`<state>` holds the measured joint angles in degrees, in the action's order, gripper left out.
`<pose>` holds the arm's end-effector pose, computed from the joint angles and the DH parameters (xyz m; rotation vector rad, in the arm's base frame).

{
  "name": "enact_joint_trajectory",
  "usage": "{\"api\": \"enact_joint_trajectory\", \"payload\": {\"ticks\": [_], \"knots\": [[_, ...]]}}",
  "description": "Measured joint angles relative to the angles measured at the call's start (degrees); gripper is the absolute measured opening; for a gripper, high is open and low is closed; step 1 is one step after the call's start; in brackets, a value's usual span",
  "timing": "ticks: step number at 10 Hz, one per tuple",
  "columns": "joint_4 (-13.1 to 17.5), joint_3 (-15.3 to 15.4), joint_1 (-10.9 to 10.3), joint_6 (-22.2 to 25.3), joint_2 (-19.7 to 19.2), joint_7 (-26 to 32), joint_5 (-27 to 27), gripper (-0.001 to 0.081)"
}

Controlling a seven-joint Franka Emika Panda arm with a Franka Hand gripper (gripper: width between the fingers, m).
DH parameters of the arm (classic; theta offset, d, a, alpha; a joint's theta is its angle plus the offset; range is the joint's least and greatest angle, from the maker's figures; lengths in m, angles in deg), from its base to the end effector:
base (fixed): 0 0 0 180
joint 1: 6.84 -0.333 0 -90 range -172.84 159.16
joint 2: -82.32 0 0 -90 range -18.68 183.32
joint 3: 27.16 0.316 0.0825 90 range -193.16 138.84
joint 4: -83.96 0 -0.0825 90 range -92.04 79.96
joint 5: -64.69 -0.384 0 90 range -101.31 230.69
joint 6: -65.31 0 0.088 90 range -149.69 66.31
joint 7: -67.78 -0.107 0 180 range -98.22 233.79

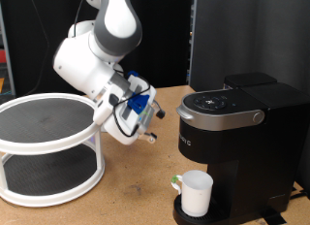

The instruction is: Make a cup of coffee with the keurig machine

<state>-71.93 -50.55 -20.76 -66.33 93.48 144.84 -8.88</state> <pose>0.3812 -0.0353 0.2736 -2.2751 -0.1687 -0.5265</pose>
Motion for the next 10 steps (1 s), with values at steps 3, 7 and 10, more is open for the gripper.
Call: {"api": "enact_joint_trajectory", "payload": {"ticks": [3,7,10], "knots": [[0.28,-0.02,0.73,0.68,6.32,-4.69,0.85,0.0808],[1.96,0.40,0.77,0.59,13.63,-9.96,4.58,0.0808],[4.03,0.59,1.63,3.81,18.43,-17.77,10.20,0.0808]]}}
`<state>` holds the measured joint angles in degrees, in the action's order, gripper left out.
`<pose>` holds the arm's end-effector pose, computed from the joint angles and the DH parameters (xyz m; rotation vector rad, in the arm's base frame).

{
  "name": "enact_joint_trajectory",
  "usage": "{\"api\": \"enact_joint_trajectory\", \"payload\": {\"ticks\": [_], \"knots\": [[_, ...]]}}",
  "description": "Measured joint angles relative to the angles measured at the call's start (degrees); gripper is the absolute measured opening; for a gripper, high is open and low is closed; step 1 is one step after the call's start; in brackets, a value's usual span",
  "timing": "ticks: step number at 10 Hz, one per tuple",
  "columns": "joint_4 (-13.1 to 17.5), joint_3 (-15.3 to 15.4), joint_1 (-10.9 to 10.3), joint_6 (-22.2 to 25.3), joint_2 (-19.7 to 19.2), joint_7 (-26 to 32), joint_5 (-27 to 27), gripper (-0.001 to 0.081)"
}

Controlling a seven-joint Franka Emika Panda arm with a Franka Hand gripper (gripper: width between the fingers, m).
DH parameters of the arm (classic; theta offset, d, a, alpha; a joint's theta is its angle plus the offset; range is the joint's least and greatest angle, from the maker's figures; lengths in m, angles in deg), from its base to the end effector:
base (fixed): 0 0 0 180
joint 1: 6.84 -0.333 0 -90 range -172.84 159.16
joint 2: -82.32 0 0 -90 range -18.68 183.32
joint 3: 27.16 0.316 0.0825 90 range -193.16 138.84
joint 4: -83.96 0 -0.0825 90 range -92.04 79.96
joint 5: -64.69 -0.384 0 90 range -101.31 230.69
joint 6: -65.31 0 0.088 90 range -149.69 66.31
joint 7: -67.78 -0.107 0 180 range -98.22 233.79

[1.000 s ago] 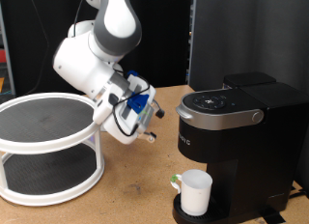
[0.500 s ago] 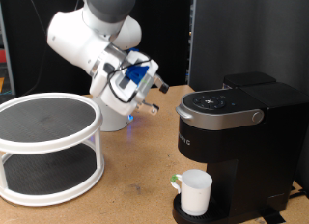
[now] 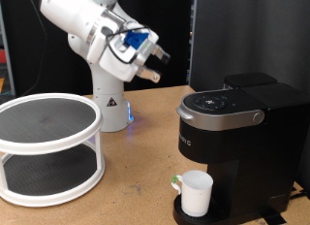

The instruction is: Make a cup of coffee with the keurig machine

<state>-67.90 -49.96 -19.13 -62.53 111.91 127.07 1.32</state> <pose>0.3923 -0.0427 0.4198 -2.1546 -0.1771 -0.6917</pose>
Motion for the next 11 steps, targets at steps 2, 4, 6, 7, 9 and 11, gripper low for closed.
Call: {"api": "enact_joint_trajectory", "payload": {"ticks": [2,4,6,7,9,11], "knots": [[-0.02,-0.02,0.63,1.25,0.92,-1.82,1.23,0.0808],[-0.21,-0.02,-0.68,-0.33,0.87,-2.48,-12.72,0.0808],[-0.23,0.28,-2.91,-1.55,0.87,-2.79,-29.87,0.0808],[-0.24,0.73,-4.00,-1.97,0.85,-2.24,-39.25,0.0808],[-0.58,1.22,-5.43,-2.06,0.47,0.16,-55.58,0.0808],[-0.57,1.24,-5.25,-2.08,0.40,-3.88,-41.93,0.0808]]}}
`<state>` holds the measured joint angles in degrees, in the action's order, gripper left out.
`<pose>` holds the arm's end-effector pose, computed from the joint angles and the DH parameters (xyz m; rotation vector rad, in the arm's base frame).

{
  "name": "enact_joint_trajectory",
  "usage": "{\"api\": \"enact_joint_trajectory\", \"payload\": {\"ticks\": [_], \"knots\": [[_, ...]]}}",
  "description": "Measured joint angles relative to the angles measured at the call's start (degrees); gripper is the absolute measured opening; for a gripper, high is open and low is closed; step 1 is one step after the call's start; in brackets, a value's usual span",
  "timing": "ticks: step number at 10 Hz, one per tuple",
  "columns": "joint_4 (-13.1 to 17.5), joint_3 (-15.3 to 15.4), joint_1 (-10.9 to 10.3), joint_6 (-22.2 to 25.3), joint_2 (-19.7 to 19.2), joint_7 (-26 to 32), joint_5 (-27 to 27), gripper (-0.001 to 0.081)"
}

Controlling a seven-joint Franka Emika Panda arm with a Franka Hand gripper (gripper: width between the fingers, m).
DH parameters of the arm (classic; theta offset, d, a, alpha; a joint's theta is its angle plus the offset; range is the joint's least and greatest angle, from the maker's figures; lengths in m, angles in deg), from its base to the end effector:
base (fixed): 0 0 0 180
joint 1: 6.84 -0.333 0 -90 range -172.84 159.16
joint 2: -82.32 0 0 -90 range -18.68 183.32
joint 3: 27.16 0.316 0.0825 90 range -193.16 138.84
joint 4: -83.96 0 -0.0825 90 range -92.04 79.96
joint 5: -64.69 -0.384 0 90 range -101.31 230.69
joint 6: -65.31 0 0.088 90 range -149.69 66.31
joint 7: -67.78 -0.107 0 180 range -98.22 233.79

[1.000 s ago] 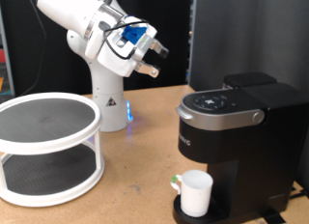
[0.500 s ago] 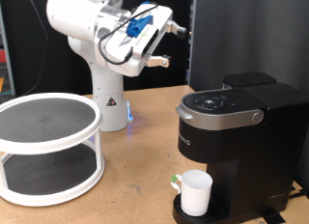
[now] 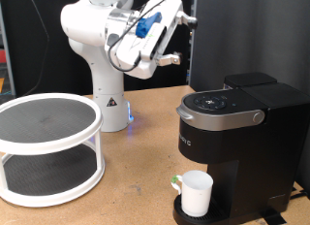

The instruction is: Make a cup of coffee with the keurig machine

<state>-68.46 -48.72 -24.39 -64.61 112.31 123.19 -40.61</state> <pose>0.4037 -0.0034 0.4348 -1.6229 0.4147 -0.7255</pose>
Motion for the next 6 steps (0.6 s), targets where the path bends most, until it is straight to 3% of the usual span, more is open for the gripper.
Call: {"api": "enact_joint_trajectory", "payload": {"ticks": [3,4,5,6], "knots": [[-0.02,0.75,1.05,2.26,-0.17,-11.87,28.68,0.0808],[-0.02,1.46,1.65,2.59,-0.18,-14.22,33.53,0.0808],[-0.02,1.37,1.63,2.58,-0.17,-13.85,32.83,0.0808],[0.03,1.81,1.94,2.73,-0.18,-13.85,39.19,0.0808]]}}
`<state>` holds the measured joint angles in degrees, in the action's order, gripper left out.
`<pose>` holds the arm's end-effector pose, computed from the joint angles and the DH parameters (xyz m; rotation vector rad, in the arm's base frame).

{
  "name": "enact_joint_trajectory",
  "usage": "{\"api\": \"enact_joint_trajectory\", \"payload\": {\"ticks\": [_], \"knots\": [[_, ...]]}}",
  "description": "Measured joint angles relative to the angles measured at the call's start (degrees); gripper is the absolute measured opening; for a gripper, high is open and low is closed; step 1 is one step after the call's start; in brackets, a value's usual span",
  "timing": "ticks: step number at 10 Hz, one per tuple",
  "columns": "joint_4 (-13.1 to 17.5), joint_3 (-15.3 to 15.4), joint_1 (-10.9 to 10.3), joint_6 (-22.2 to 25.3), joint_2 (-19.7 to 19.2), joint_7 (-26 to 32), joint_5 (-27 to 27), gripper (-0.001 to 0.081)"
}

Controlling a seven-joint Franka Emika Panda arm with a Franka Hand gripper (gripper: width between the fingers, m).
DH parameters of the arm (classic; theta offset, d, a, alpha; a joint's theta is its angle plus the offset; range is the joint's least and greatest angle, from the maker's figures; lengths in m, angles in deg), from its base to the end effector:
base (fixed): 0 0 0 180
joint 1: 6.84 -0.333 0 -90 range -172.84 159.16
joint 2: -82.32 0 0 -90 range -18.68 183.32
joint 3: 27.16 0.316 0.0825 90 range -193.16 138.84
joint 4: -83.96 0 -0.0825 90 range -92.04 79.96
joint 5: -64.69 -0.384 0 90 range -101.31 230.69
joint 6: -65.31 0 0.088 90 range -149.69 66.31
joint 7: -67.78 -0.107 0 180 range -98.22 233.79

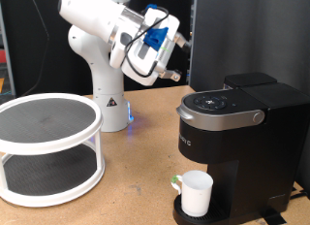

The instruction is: Make a cup of coffee with the keurig machine

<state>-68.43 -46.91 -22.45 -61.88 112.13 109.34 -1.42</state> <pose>0.3916 0.0031 0.4211 -2.0960 0.0672 -0.4523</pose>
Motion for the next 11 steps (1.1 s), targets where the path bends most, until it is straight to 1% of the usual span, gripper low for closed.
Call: {"api": "enact_joint_trajectory", "payload": {"ticks": [1,2,3,4,5,6,9,10,11], "knots": [[0.24,1.25,0.48,0.47,-0.02,-1.14,7.80,0.0808],[0.72,2.53,0.90,2.48,-0.22,-3.27,15.52,0.0808],[1.95,3.47,1.19,6.71,-0.83,-6.22,23.06,0.0808],[4.08,4.00,1.74,9.85,-3.03,-7.77,27.55,0.0808],[3.75,3.98,1.65,8.60,-2.96,-6.93,25.97,0.0808],[3.70,4.27,1.67,8.73,-2.84,-4.62,30.31,0.0808],[3.95,7.36,1.68,8.24,-1.94,0.49,45.70,0.0808],[3.81,8.38,1.65,6.82,-1.66,3.24,49.49,0.0808],[3.28,8.96,1.65,5.65,-1.00,6.16,51.87,0.0808]]}}
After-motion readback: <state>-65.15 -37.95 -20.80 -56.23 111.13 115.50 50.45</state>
